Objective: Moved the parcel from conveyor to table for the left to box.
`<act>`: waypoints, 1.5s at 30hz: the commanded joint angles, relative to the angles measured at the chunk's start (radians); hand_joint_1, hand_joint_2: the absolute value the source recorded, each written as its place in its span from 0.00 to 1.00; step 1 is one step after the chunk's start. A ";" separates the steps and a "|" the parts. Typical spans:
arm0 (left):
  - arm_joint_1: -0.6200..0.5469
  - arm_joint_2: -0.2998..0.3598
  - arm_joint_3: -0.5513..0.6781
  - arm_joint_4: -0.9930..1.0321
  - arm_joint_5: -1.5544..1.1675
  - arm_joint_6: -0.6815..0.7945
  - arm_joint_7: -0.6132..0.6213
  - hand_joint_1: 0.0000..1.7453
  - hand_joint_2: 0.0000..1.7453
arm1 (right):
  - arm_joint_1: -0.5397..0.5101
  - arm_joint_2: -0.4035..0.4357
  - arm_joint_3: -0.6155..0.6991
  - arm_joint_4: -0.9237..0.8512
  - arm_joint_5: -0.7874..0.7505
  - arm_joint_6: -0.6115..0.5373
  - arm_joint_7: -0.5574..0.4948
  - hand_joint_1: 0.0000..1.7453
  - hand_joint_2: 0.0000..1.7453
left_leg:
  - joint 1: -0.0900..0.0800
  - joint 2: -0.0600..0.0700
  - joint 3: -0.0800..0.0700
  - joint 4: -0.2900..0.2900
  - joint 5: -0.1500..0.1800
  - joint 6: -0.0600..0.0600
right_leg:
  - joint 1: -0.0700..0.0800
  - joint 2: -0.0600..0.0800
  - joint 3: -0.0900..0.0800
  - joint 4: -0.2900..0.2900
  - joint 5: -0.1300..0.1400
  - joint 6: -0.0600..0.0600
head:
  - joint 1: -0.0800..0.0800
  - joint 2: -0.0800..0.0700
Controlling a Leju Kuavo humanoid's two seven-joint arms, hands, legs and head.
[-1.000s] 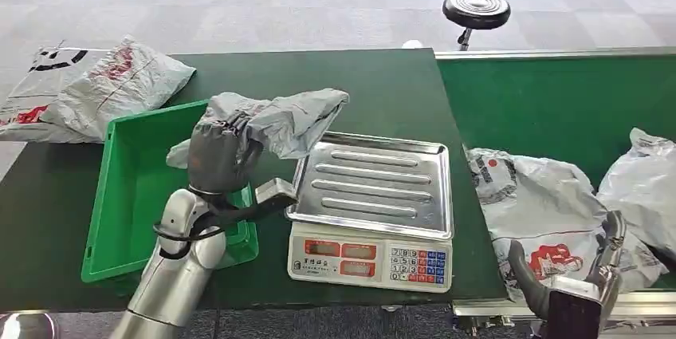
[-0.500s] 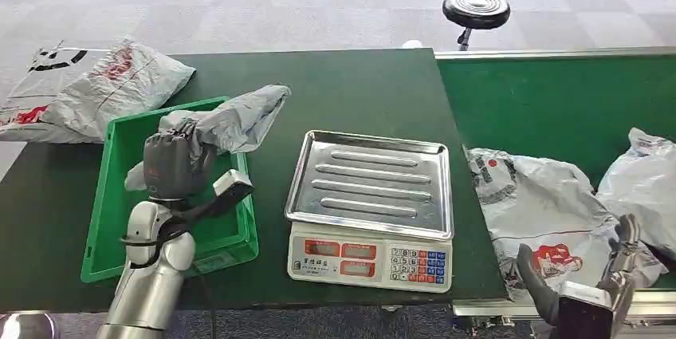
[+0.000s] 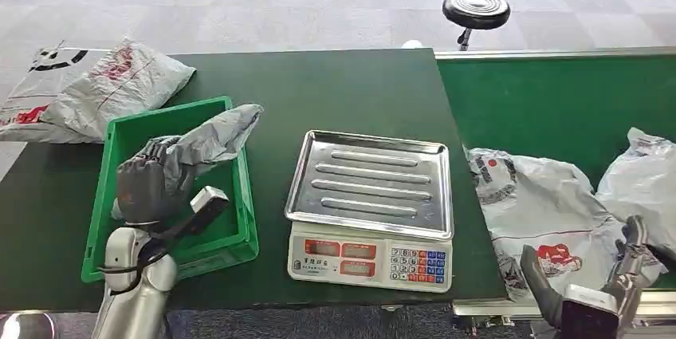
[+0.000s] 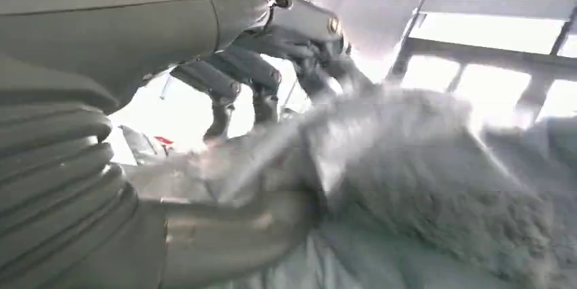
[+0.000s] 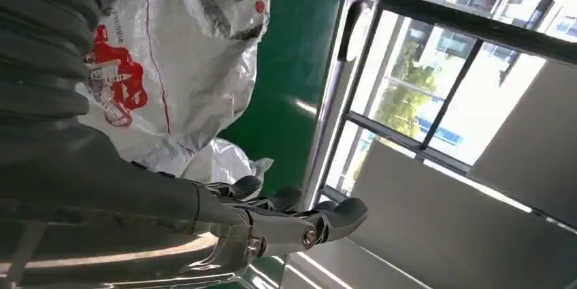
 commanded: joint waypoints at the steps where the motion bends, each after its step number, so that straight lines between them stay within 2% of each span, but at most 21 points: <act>1: 0.025 -0.053 0.043 -0.040 0.009 -0.007 0.005 0.00 1.00 | -0.023 0.005 -0.033 0.015 0.000 0.001 0.008 0.00 1.00 | 0.000 0.000 0.002 -0.001 0.000 0.002 | 0.001 -0.001 0.002 -0.002 0.000 -0.002 | 0.000 0.000; 22: 0.025 -0.050 0.044 -0.041 0.010 -0.009 0.006 0.00 1.00 | -0.022 0.005 -0.033 0.015 0.000 0.002 0.008 0.00 1.00 | 0.000 0.000 0.001 -0.001 0.000 0.002 | 0.001 0.000 0.002 -0.002 0.000 -0.003 | 0.000 0.000; 23: 0.031 -0.052 0.038 -0.051 0.022 -0.021 0.008 0.00 0.00 | -0.022 0.005 -0.034 0.014 -0.002 0.002 0.007 0.00 1.00 | 0.000 0.000 0.001 -0.001 0.000 0.002 | 0.000 0.000 0.001 -0.001 0.000 -0.002 | 0.000 0.000; 27: 0.066 -0.076 0.013 -0.129 0.092 -0.054 -0.002 0.00 0.00 | -0.023 0.005 -0.041 0.009 0.003 0.000 0.003 0.00 1.00 | 0.000 0.000 0.001 -0.001 0.000 0.002 | 0.001 0.000 0.001 -0.001 0.000 -0.002 | 0.000 0.000; 33: 0.126 -0.078 -0.039 -0.227 0.221 -0.142 -0.004 0.00 0.00 | -0.041 -0.002 -0.059 0.021 0.046 -0.003 0.023 0.00 1.00 | 0.000 0.000 0.001 0.000 0.000 0.002 | 0.000 0.000 0.001 -0.001 0.000 -0.001 | 0.000 0.000; 35: 0.152 -0.078 -0.056 -0.259 0.357 -0.188 -0.034 0.00 0.00 | -0.057 -0.019 -0.069 0.042 0.125 -0.019 0.052 0.00 1.00 | 0.000 0.001 0.001 -0.001 -0.001 0.002 | 0.001 0.000 0.001 -0.001 0.000 -0.002 | 0.000 0.000; 36: 0.216 -0.119 -0.077 -0.329 0.594 -0.271 -0.108 0.00 0.00 | -0.144 -0.177 -0.036 0.220 0.627 -0.080 0.351 0.00 1.00 | 0.000 0.001 0.002 -0.002 -0.001 0.003 | 0.001 0.000 0.002 -0.003 0.001 -0.003 | 0.000 0.000; 37: 0.242 -0.118 -0.107 -0.350 0.590 -0.242 -0.099 0.00 0.00 | -0.199 -0.223 -0.022 0.318 0.727 -0.108 0.375 0.00 1.00 | 0.001 0.003 0.002 -0.002 -0.001 0.003 | 0.001 0.002 0.002 -0.004 0.001 -0.001 | 0.000 0.000; 39: 0.260 -0.102 -0.136 -0.359 0.587 -0.201 -0.088 0.00 0.00 | -0.255 -0.251 -0.006 0.409 0.744 -0.130 0.393 0.00 1.00 | 0.002 0.007 0.004 -0.004 -0.001 0.003 | 0.003 0.006 0.004 -0.007 0.004 -0.001 | 0.000 0.000; 42: 0.251 -0.090 -0.135 -0.349 0.594 -0.194 -0.086 0.00 0.00 | -0.246 -0.248 0.007 0.397 0.750 -0.140 0.405 0.00 1.00 | 0.000 0.008 0.002 -0.001 -0.002 0.004 | 0.000 0.006 0.001 -0.003 0.002 -0.001 | 0.000 0.000; 45: 0.247 -0.088 -0.134 -0.346 0.596 -0.193 -0.085 0.00 0.00 | -0.236 -0.246 0.011 0.385 0.752 -0.141 0.410 0.00 1.00 | 0.000 0.004 0.001 0.000 -0.001 0.004 | 0.000 0.000 0.002 -0.003 0.001 -0.001 | 0.000 0.000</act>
